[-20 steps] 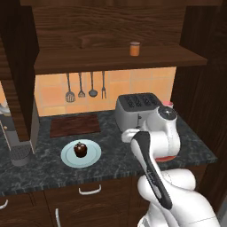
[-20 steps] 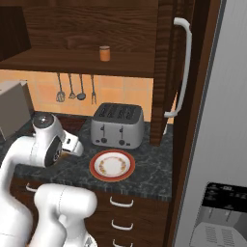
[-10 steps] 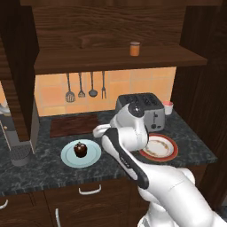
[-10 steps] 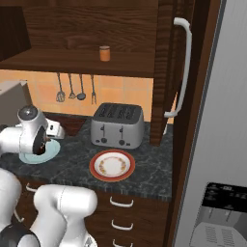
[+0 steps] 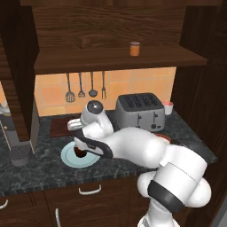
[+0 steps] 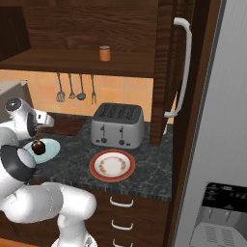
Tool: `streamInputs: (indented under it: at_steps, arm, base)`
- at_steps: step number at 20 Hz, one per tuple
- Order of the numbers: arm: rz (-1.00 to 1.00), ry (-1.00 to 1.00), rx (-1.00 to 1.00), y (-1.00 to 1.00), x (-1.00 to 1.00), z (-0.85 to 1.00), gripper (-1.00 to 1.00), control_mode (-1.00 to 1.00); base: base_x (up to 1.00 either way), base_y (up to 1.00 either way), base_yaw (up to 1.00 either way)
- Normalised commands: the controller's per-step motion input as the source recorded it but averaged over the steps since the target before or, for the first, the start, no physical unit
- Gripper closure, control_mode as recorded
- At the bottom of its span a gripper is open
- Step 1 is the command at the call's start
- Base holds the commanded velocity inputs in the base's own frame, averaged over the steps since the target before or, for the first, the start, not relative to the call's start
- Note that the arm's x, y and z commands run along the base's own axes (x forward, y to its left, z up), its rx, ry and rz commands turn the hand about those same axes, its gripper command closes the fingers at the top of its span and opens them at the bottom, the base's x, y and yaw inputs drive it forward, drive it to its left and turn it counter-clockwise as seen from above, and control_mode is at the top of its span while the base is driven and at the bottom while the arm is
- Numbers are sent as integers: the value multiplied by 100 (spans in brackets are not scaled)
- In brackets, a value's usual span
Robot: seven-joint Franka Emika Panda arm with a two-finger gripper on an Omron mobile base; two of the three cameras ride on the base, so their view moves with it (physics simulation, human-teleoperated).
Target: From the different types of pastries on the counter, select a croissant and place it on the cutting board. Then retrieve a jar of jam from the cabinet and place it alongside the croissant on the cutting board.
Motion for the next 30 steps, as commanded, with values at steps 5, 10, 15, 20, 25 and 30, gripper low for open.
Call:
streamInputs:
  at_steps: [5,10,15,20,25,30]
  arm:
    - [2,6,0,17,43,10,100,-100]
    - [0,0,0,41,48,-20,100,-100]
    - [1,0,1,0,34,0,100,-100]
    - [0,-7,0,13,40,-46,100,-100]
    - [0,-1,0,13,13,-23,100,-100]
    - [-6,3,0,52,39,-6,100,-100]
  base:
    - [0,0,0]
    - [0,0,0]
    - [0,0,0]
    - [0,0,0]
    - [0,0,0]
    - [0,0,0]
